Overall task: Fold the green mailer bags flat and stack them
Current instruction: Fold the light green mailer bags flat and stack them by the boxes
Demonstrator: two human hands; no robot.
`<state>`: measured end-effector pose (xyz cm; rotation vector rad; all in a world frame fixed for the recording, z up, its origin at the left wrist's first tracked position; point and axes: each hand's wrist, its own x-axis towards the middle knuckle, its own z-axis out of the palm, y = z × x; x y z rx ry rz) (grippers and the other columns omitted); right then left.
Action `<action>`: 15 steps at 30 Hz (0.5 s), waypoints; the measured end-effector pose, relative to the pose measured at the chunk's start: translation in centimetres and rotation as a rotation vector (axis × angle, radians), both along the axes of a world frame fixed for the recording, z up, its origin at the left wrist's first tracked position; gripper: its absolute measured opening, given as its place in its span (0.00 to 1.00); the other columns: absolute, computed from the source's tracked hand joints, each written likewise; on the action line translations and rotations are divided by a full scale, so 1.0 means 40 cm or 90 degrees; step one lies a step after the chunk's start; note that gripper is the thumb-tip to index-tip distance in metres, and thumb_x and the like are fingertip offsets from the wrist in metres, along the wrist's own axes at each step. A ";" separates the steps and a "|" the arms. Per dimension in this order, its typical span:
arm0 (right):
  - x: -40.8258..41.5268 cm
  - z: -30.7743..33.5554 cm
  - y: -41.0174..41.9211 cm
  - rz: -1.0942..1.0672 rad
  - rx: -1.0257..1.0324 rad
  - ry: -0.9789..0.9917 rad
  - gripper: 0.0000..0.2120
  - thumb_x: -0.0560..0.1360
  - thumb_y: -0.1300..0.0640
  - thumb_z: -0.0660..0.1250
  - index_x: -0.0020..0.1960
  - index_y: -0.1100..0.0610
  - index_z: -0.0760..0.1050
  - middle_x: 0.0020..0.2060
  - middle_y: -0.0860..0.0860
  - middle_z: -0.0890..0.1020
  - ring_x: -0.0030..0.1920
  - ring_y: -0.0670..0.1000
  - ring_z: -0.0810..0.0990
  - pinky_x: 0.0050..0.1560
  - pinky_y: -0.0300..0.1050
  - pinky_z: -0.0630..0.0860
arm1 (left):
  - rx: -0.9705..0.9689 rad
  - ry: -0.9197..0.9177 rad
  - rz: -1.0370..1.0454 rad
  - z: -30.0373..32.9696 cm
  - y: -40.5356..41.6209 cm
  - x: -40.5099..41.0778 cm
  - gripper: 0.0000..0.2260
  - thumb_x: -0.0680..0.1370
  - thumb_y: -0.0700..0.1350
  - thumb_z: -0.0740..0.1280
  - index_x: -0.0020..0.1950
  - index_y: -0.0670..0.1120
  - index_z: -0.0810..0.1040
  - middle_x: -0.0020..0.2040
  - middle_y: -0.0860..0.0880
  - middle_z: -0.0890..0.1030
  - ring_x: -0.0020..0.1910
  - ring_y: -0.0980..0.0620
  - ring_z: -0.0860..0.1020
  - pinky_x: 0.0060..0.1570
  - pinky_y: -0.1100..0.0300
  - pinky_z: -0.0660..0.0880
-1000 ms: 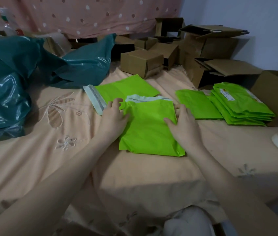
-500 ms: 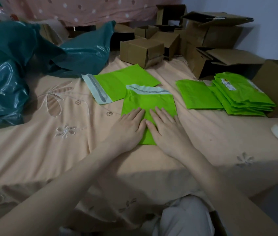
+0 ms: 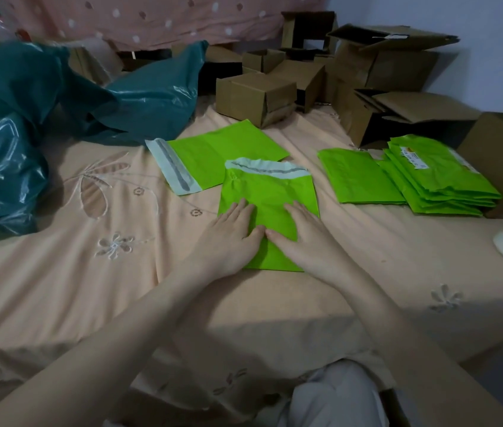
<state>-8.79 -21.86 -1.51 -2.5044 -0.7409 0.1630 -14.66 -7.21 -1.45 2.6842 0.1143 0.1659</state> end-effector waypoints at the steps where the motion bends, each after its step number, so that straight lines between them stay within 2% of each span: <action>1: 0.014 0.006 -0.007 -0.010 0.048 0.030 0.33 0.74 0.45 0.66 0.74 0.57 0.60 0.74 0.55 0.62 0.74 0.51 0.59 0.74 0.46 0.56 | -0.096 0.075 0.016 0.021 0.006 0.005 0.25 0.80 0.49 0.57 0.76 0.46 0.57 0.77 0.46 0.56 0.75 0.50 0.56 0.70 0.61 0.54; 3: 0.046 0.023 -0.020 -0.068 0.126 0.011 0.31 0.70 0.45 0.68 0.70 0.54 0.67 0.69 0.52 0.70 0.69 0.52 0.67 0.70 0.51 0.64 | -0.235 0.063 0.057 0.051 0.021 0.026 0.24 0.79 0.46 0.61 0.74 0.48 0.61 0.74 0.47 0.63 0.72 0.51 0.62 0.61 0.65 0.60; 4: 0.060 0.033 -0.022 -0.095 0.151 -0.035 0.29 0.69 0.46 0.67 0.68 0.54 0.69 0.67 0.52 0.72 0.68 0.53 0.69 0.69 0.52 0.65 | -0.264 0.007 0.076 0.066 0.032 0.037 0.22 0.78 0.45 0.60 0.72 0.48 0.64 0.72 0.47 0.66 0.70 0.50 0.64 0.58 0.65 0.61; 5: 0.075 0.043 -0.021 -0.107 0.173 -0.084 0.26 0.70 0.49 0.66 0.66 0.56 0.71 0.66 0.53 0.73 0.67 0.54 0.70 0.68 0.50 0.65 | -0.249 -0.052 0.094 0.079 0.042 0.051 0.20 0.78 0.45 0.60 0.71 0.47 0.67 0.71 0.46 0.67 0.70 0.49 0.64 0.60 0.63 0.60; 8: 0.116 0.068 0.011 -0.078 0.171 -0.190 0.20 0.76 0.60 0.63 0.67 0.62 0.69 0.68 0.57 0.70 0.69 0.56 0.66 0.69 0.44 0.58 | -0.112 -0.149 0.089 0.089 0.058 0.110 0.20 0.80 0.45 0.55 0.72 0.43 0.66 0.73 0.45 0.64 0.72 0.47 0.60 0.69 0.58 0.55; 12: 0.184 0.056 0.076 -0.009 -0.021 -0.268 0.26 0.77 0.52 0.55 0.72 0.61 0.63 0.74 0.57 0.61 0.75 0.54 0.58 0.73 0.54 0.57 | 0.047 -0.102 0.025 0.068 0.046 0.197 0.22 0.82 0.45 0.52 0.76 0.42 0.55 0.78 0.45 0.53 0.76 0.47 0.51 0.74 0.53 0.49; 15: 0.219 0.035 0.103 0.034 -0.152 -0.209 0.27 0.80 0.51 0.53 0.76 0.58 0.54 0.77 0.53 0.54 0.77 0.50 0.50 0.75 0.56 0.50 | 0.129 -0.039 -0.014 0.032 0.049 0.240 0.23 0.82 0.47 0.50 0.77 0.44 0.51 0.78 0.46 0.49 0.77 0.48 0.48 0.74 0.50 0.46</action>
